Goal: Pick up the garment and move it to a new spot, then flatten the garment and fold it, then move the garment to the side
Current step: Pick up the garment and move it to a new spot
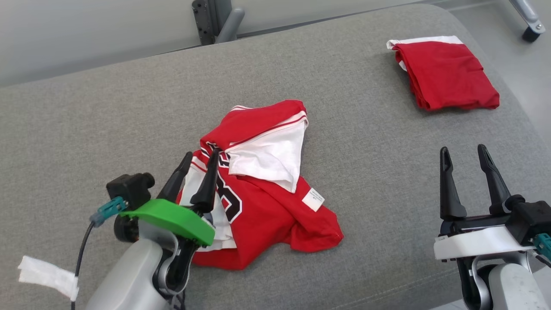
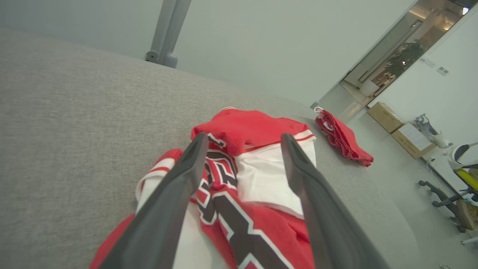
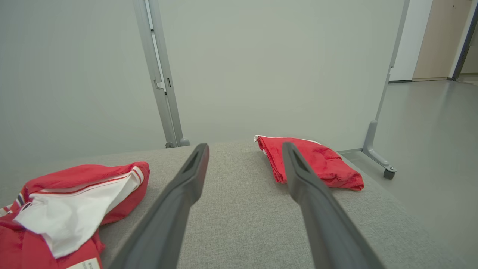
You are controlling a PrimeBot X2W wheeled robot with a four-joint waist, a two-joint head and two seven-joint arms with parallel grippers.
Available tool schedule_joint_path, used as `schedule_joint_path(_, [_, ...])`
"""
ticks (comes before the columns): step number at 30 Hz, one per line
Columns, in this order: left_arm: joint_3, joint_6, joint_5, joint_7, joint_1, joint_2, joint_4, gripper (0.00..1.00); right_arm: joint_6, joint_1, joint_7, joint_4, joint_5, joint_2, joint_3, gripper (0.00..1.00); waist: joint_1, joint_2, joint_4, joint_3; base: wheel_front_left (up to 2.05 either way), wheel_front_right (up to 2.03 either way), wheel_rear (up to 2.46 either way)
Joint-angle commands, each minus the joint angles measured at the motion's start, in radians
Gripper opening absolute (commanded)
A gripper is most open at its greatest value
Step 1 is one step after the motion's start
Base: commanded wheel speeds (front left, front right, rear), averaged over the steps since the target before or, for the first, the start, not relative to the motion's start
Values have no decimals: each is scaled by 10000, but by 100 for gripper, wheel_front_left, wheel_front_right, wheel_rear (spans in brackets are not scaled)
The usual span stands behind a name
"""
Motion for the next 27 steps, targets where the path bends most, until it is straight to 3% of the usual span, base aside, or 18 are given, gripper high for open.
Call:
schedule_joint_path(1, [116,244,221,-84,457,161,-309,100,-16,144,-27,-53,-111,-2,-32,100,1,40,359,-382,0,0,0])
schedule_joint_path(6, [657,1130,1232,-161,1941,762,-1766,100,-16,356,-27,-99,-592,-2,-225,100,1,40,872,-838,0,0,0])
schedule_joint_path(10, [1395,1360,2360,-160,3035,1072,-2707,100,-16,520,-27,19,-1038,-2,-324,100,1,40,1321,-1095,0,0,0])
schedule_joint_path(16, [2429,977,3556,-155,4193,1113,-3300,100,-16,709,-27,397,-1238,-2,-363,100,1,40,1815,-1282,0,0,0])
schedule_joint_path(27, [4940,-249,4998,-156,6343,-116,-3511,100,-16,1203,-27,1273,-1337,-5,-101,100,1,40,2525,-1751,0,0,0])
